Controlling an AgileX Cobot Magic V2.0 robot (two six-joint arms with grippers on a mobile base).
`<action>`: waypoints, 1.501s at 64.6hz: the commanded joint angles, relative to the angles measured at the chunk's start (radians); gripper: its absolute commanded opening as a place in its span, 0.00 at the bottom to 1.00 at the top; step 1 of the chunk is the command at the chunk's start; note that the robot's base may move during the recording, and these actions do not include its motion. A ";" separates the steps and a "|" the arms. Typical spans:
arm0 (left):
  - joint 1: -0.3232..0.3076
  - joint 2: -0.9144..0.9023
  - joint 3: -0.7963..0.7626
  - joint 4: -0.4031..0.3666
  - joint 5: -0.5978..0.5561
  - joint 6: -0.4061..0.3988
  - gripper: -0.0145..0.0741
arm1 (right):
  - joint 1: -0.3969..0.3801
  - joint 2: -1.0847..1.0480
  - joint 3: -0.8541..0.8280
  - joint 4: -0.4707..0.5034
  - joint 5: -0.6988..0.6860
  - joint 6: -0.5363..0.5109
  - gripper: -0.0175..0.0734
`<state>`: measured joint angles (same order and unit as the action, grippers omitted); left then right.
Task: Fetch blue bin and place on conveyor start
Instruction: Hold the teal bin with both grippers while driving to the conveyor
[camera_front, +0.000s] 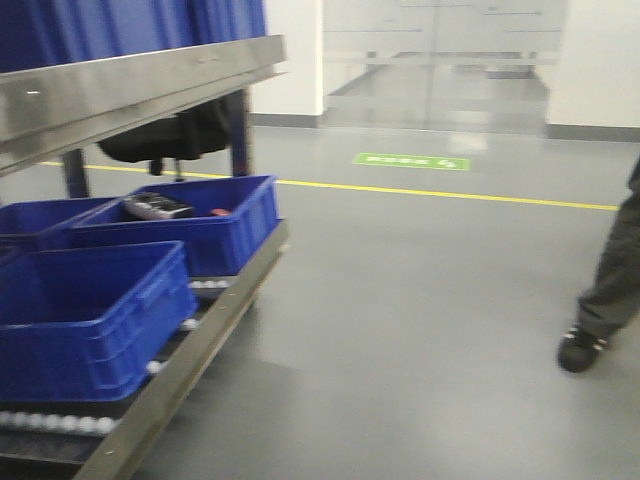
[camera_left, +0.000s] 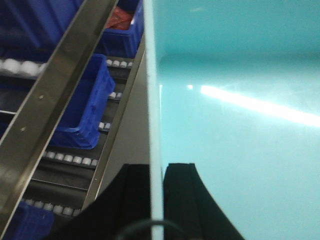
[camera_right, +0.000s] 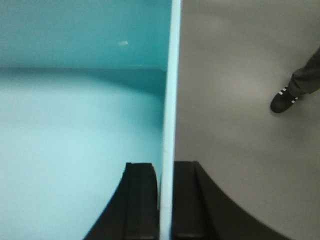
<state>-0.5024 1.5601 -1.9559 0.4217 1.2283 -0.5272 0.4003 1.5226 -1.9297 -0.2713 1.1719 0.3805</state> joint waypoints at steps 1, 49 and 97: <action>-0.004 -0.008 -0.004 0.012 -0.026 0.005 0.04 | 0.001 -0.021 -0.012 -0.008 -0.036 -0.012 0.01; -0.004 -0.008 -0.004 0.012 -0.026 0.005 0.04 | 0.001 -0.021 -0.012 -0.008 -0.036 -0.012 0.01; -0.004 -0.008 -0.004 0.012 -0.026 0.005 0.04 | 0.001 -0.021 -0.012 -0.008 -0.036 -0.012 0.01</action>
<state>-0.5024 1.5601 -1.9559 0.4199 1.2297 -0.5272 0.4003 1.5193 -1.9297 -0.2714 1.1777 0.3805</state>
